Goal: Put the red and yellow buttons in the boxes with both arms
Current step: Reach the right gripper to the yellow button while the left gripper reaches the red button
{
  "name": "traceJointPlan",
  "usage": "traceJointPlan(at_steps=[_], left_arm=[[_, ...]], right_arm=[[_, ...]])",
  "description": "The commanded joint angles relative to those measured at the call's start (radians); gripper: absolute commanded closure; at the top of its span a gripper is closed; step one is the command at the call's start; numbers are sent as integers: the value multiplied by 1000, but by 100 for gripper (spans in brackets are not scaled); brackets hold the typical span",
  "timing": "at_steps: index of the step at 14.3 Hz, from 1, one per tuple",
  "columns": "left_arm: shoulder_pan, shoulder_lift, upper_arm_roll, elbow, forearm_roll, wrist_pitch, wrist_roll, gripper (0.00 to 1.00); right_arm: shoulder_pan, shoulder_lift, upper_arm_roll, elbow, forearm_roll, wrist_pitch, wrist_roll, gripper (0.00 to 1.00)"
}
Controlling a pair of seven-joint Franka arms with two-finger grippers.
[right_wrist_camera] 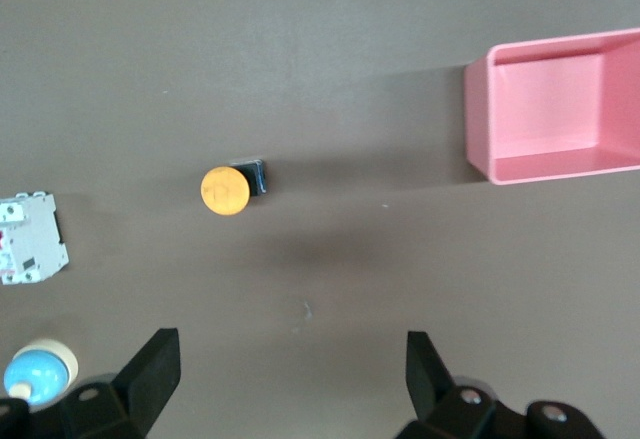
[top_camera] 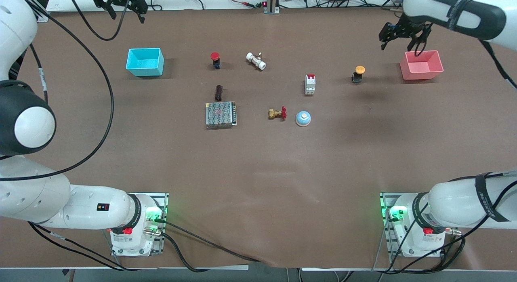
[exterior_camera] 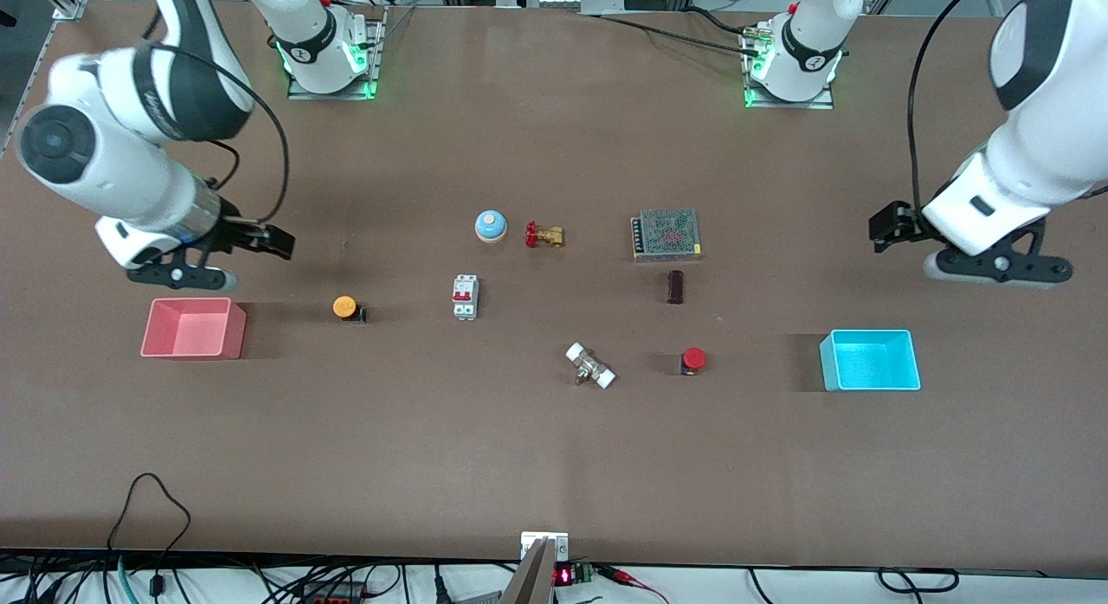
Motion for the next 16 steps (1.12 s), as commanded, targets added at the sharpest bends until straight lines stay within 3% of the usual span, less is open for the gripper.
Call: traceJointPlan(at_steps=[1,3,5,9,12,16], left_arm=[[-49,80,-2,30,-14,-6,-32,0],[-79,152,-4,40,-40,12,-105,0],[-106,262,-2,135,-51,107,-112,0],[-143,422,-2,221,-111,179,-172,0],[-220,520,4,203,-100,405,-192,0],[-252,608,15,174,-46,561,-198,0]], right_arm=[[20,62,9,-11,-4,97,48,0],[34,122,9,-13,-6,180,68,0],[41,183,8,-14,-15,249,66,0],[44,257,9,-14,-24,316,65,0],[50,300,8,-13,-27,356,65,0],[51,326,8,-13,-96,361,66,0]])
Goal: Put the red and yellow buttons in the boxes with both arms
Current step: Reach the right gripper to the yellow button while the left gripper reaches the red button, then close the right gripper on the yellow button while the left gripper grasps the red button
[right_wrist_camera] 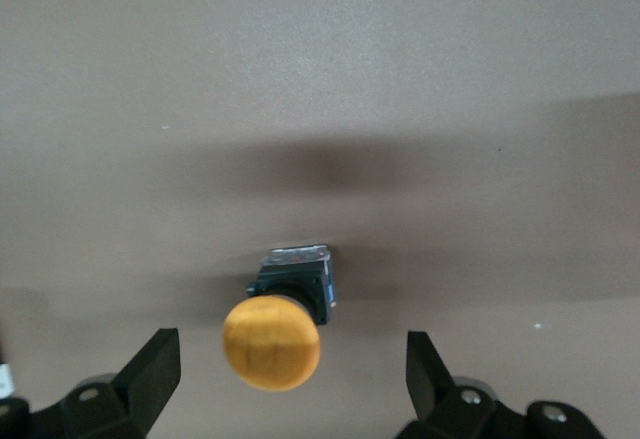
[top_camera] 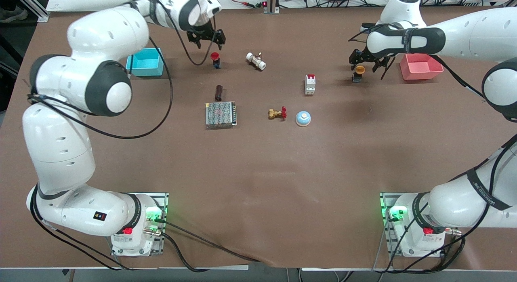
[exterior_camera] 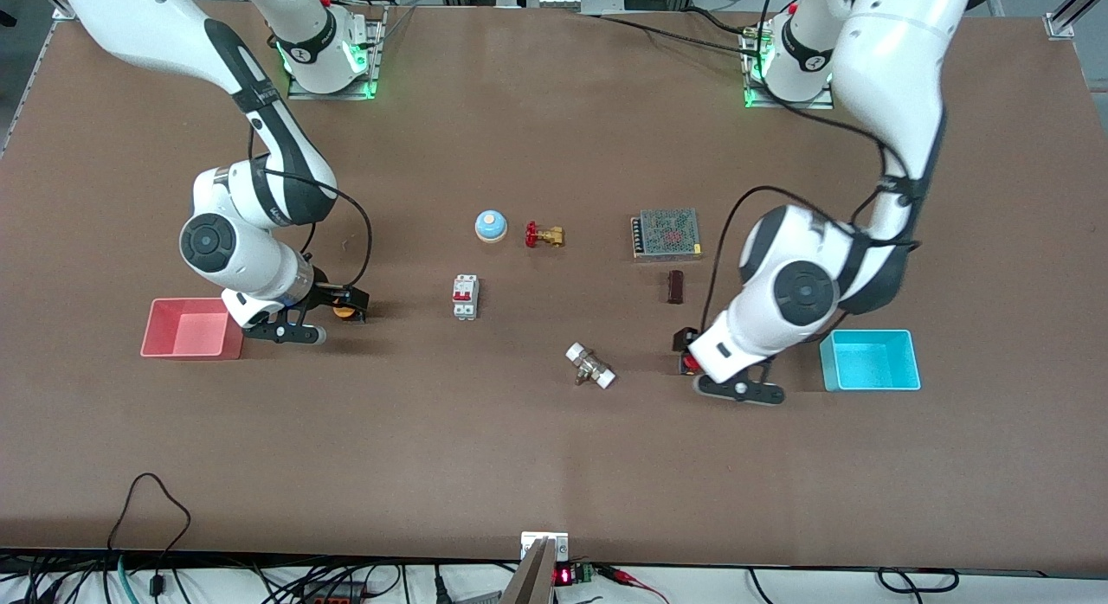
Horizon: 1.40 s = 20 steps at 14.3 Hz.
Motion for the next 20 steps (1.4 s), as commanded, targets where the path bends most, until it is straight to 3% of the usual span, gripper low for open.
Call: traceJointPlan(at_steps=[1,3,4,7,8,13,17,19,20], left_arm=[[-5,44,17,-4,26,84,-5,0],[-5,70,17,-30,26,143,-5,0],[-3,79,17,-48,26,176,-4,10],[-5,95,17,-74,26,224,-5,57],[0,93,16,-74,25,220,-5,64],[0,69,16,-68,21,208,-22,81],[14,-14,40,-7,26,3,-13,81],[35,-87,68,-10,26,-94,-2,81],[81,-130,83,-4,29,-206,10,81]], right_arm=[[6,14,3,4,-42,9,18,0],[10,16,3,7,-49,9,18,0],[22,22,3,10,-57,11,20,0],[26,34,3,14,-91,48,44,0],[26,42,3,14,-100,65,45,0],[27,65,3,14,-122,80,46,0],[27,82,3,14,-132,95,45,1],[26,82,3,14,-177,106,45,18],[26,84,3,14,-178,106,45,39]])
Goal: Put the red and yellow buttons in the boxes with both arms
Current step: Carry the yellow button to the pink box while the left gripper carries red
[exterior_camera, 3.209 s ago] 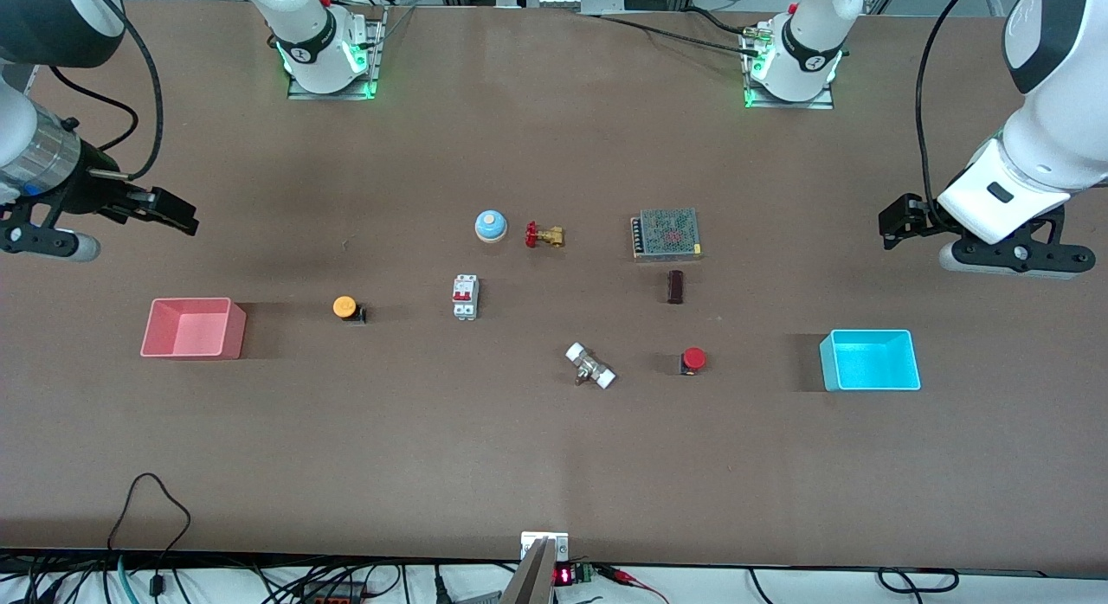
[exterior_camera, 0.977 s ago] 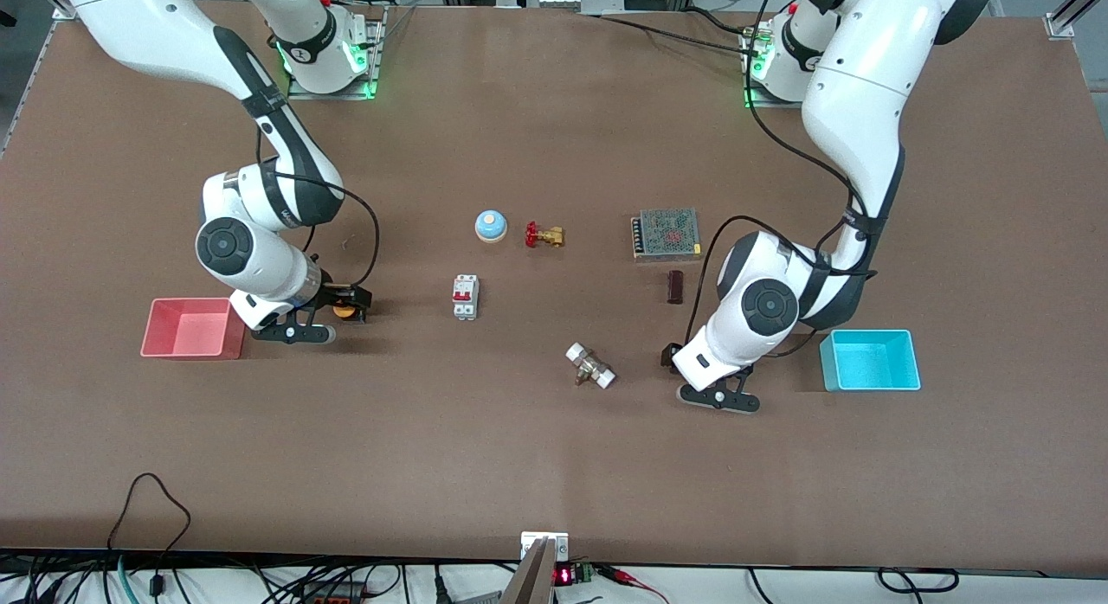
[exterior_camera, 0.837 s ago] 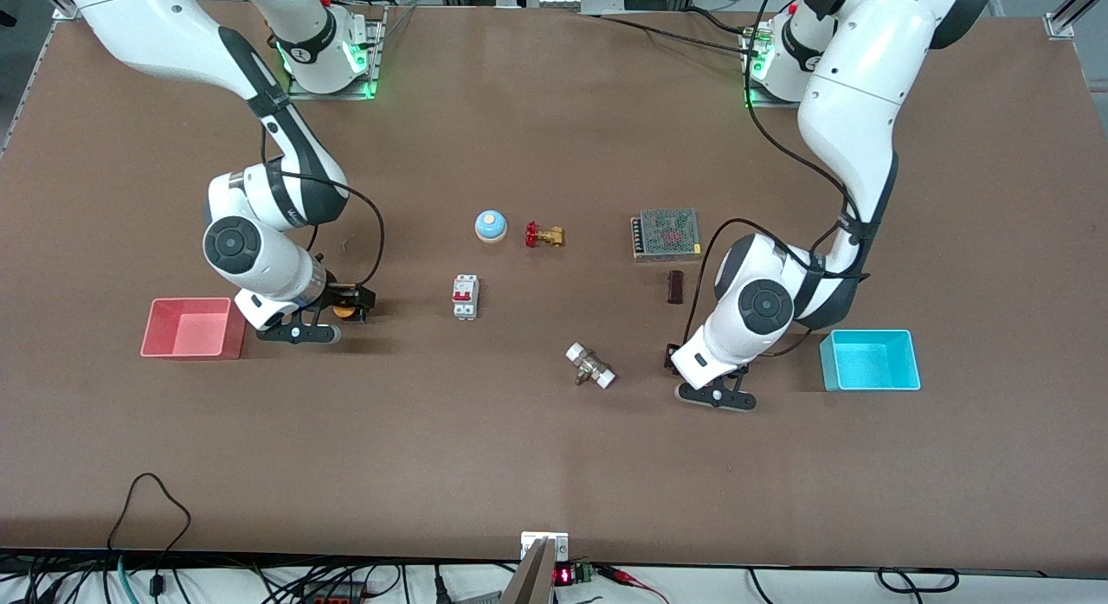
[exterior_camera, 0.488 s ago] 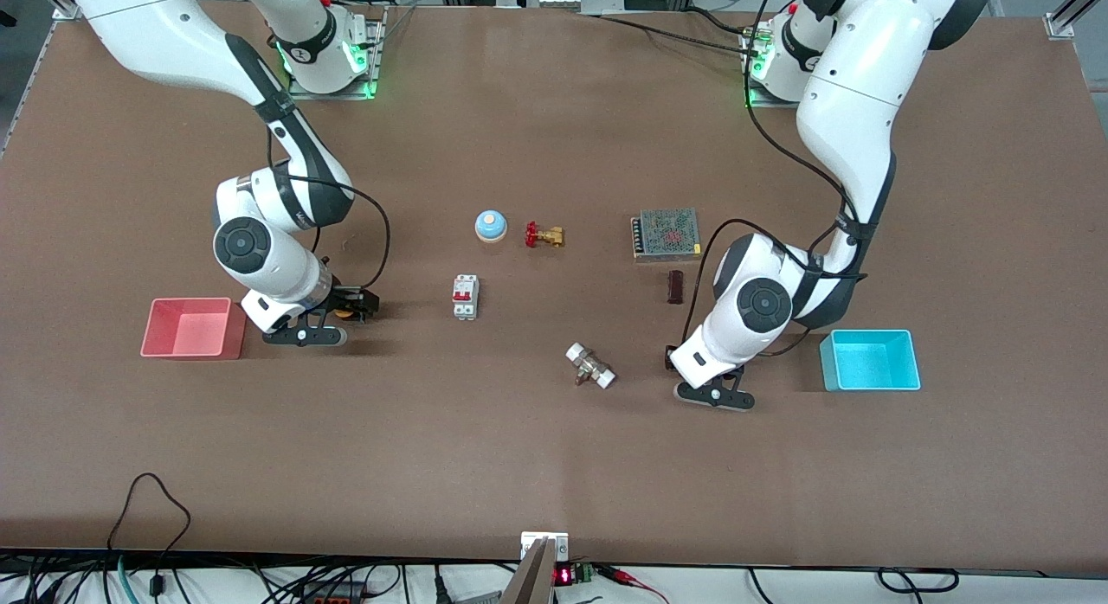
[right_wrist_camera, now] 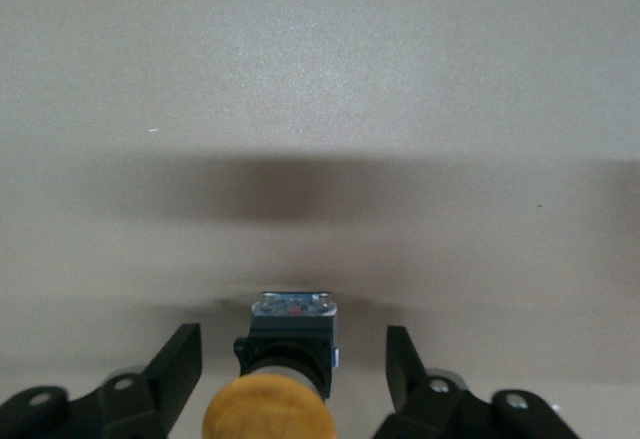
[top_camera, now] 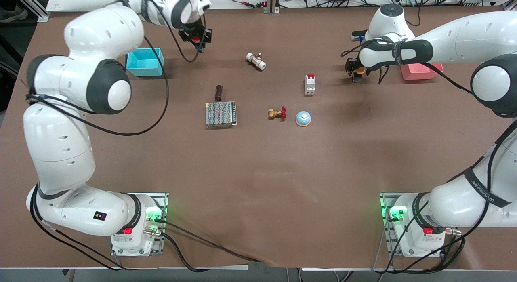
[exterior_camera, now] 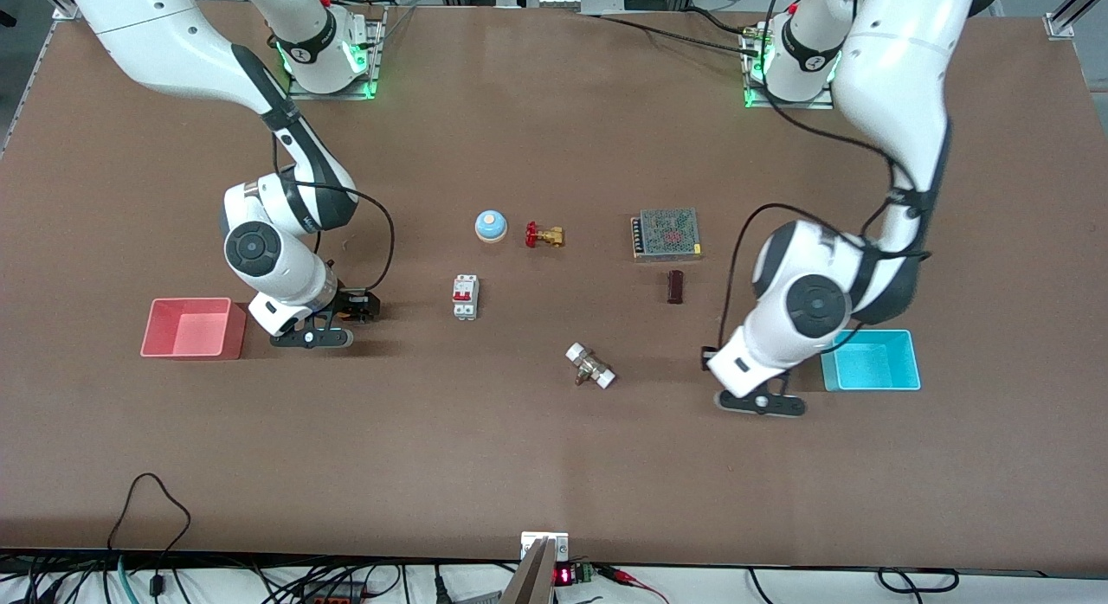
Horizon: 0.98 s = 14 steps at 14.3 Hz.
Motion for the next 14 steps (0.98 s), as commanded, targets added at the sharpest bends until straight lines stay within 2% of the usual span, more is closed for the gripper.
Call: traceJointPlan(at_steps=[1,2,4,6,8,11,14], left_arm=[[75,-94,26,-18,40,-149,40,81],[98,-109,31,-21,78,-156,66,81],[170,-108,33,-28,110,-182,107,81],[259,-82,30,-33,116,-167,210,81],[296,-47,28,-47,115,-103,244,81],[315,-43,30,-158,115,49,256,81],[327,-42,30,-258,112,201,271,80]], right_arm=[[1,10,3,10,-26,6,19,55],[-1,14,3,10,-26,6,16,70],[1,16,3,10,-25,6,23,90],[1,16,3,10,-19,5,25,92],[1,16,3,10,-19,5,25,95],[-4,-2,3,33,-14,-23,9,98],[-27,-85,3,131,0,-258,-23,98]])
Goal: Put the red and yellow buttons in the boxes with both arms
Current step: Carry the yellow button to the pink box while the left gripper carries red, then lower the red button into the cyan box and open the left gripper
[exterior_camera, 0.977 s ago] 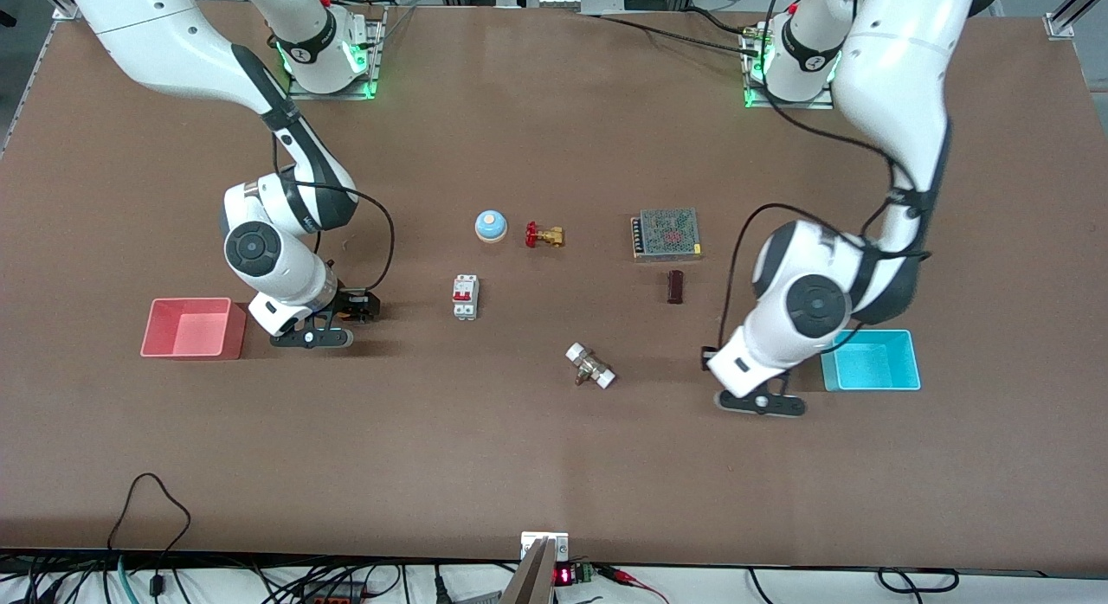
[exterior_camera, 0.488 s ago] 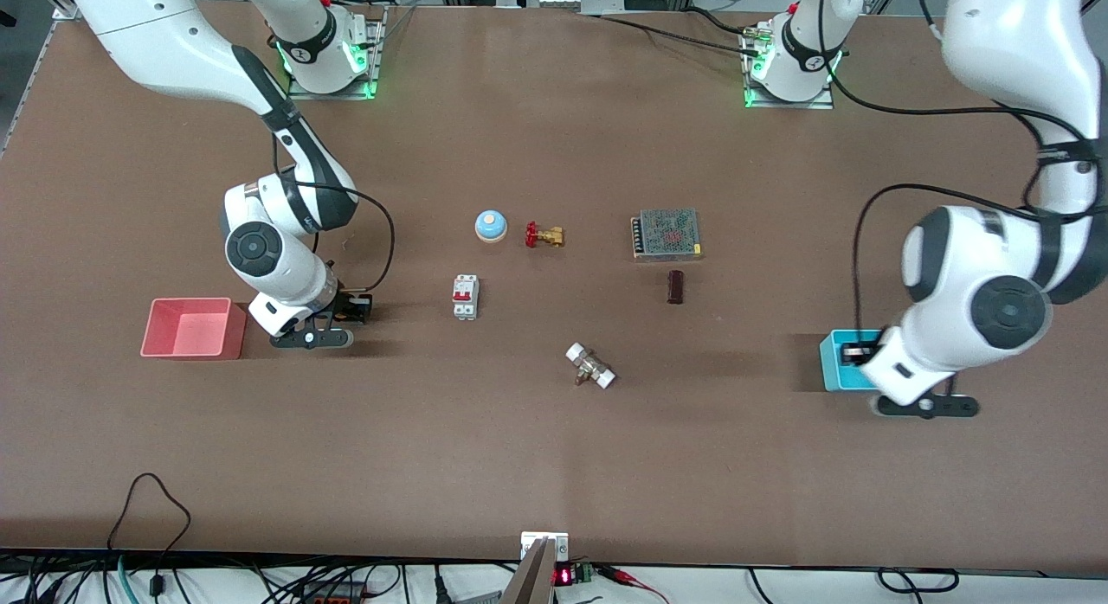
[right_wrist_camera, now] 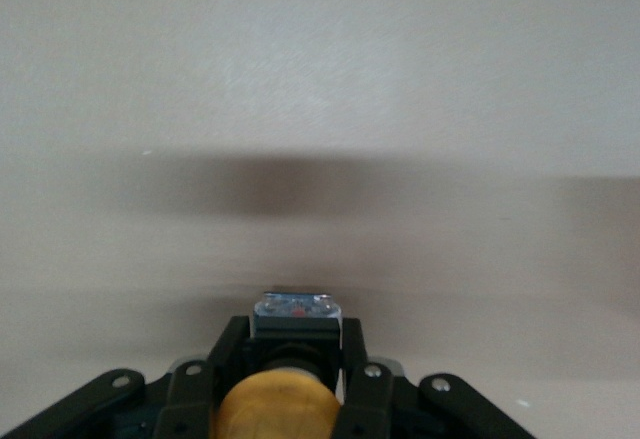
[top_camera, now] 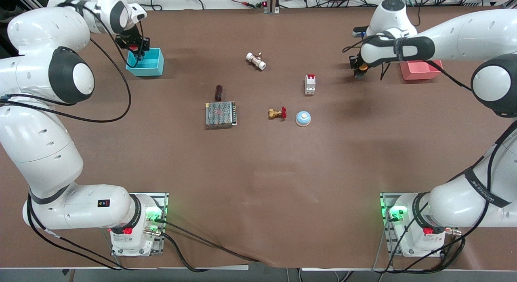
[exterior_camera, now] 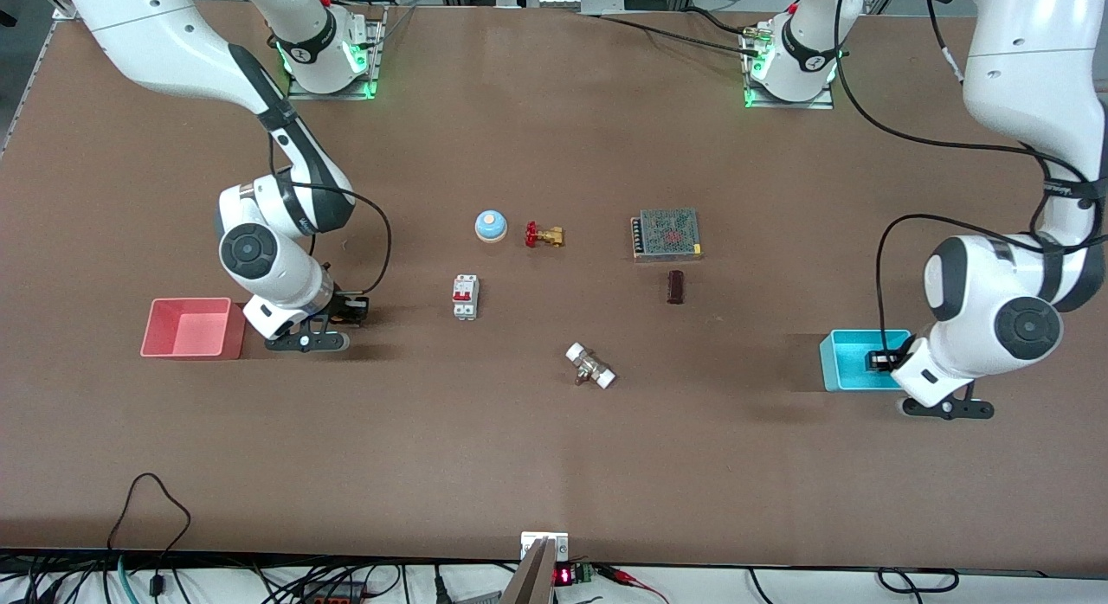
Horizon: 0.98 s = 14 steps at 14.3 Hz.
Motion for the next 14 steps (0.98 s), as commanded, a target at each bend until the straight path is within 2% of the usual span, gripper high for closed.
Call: traceJointPlan(at_steps=[1,4,6,7,8,9,10,14], left_arm=[[15,-27,-13,-88,16,90,24,80],[15,-10,-13,-97,14,112,24,78],[15,-4,-13,-99,14,123,22,73],[15,-4,-15,-99,14,121,24,47],[15,-9,-15,-97,14,116,24,26],[15,-16,-15,-94,14,109,22,10],[15,-23,-15,-94,14,103,24,0],[13,-82,-22,-79,14,3,22,0]], right_arm=[[-38,-104,4,74,5,-196,-79,97],[-120,-181,-1,78,24,-244,-216,97],[-191,-186,-18,79,24,-235,-331,97],[-215,-178,-44,79,25,-229,-380,97],[-223,-167,-67,79,25,-220,-408,97],[-226,-149,-93,81,24,-191,-425,97],[-229,-134,-105,81,24,-150,-432,97],[-245,-40,-133,79,21,-15,-463,97]])
